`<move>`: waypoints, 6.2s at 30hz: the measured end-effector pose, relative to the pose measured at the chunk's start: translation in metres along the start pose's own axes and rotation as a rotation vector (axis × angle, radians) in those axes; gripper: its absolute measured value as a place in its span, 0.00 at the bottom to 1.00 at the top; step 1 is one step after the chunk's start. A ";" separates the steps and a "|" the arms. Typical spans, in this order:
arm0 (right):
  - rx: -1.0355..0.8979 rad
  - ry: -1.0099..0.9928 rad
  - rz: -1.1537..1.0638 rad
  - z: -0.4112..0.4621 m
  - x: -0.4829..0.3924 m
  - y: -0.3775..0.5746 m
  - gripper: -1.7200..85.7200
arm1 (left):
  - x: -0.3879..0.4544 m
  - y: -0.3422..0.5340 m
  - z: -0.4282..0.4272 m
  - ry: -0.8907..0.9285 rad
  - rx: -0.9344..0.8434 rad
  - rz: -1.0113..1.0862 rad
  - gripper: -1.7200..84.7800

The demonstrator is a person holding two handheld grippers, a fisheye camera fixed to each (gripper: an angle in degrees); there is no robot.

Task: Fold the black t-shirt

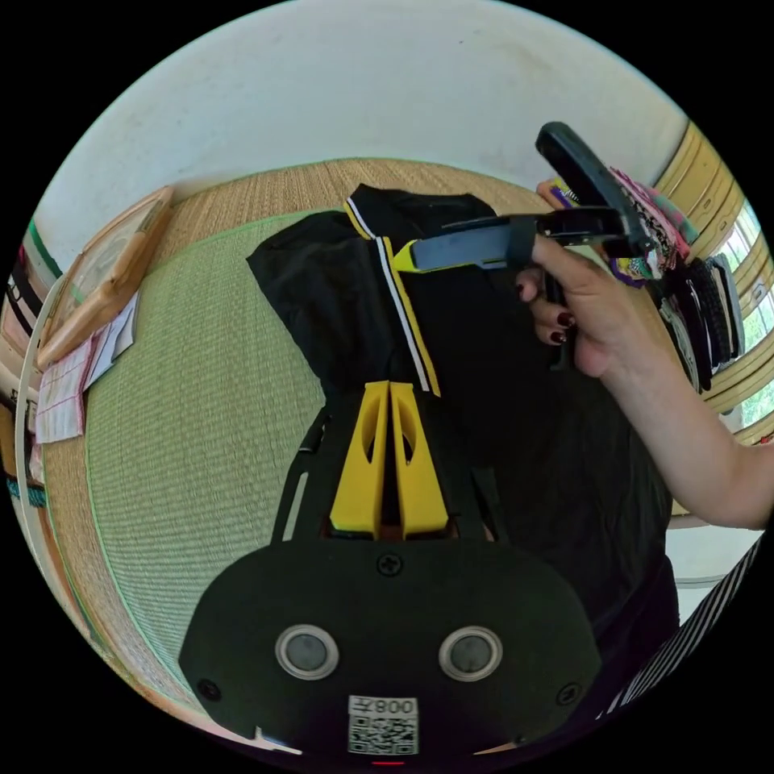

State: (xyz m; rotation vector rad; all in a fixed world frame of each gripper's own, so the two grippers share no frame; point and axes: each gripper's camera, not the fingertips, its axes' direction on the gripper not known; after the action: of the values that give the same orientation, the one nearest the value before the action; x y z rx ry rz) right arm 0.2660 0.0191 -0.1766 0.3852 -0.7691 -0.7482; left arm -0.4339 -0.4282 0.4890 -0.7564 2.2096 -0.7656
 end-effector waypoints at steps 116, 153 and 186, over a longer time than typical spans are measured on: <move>0.252 -0.082 0.979 -0.253 0.087 0.641 0.12 | -0.147 0.327 -0.155 0.713 -0.204 -0.675 0.07; 0.464 -0.311 0.726 -0.270 0.076 0.745 0.03 | -0.115 0.404 -0.202 0.950 0.041 -0.561 0.03; 0.688 -0.345 0.469 -0.255 -0.092 0.896 0.03 | -0.062 0.566 -0.263 1.240 0.308 -0.334 0.03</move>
State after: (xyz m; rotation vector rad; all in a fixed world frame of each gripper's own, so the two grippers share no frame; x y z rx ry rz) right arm 0.8261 0.7103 0.1148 0.6699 -1.3878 -0.0830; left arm -0.7572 0.0675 0.2804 -0.5296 2.8654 -2.1136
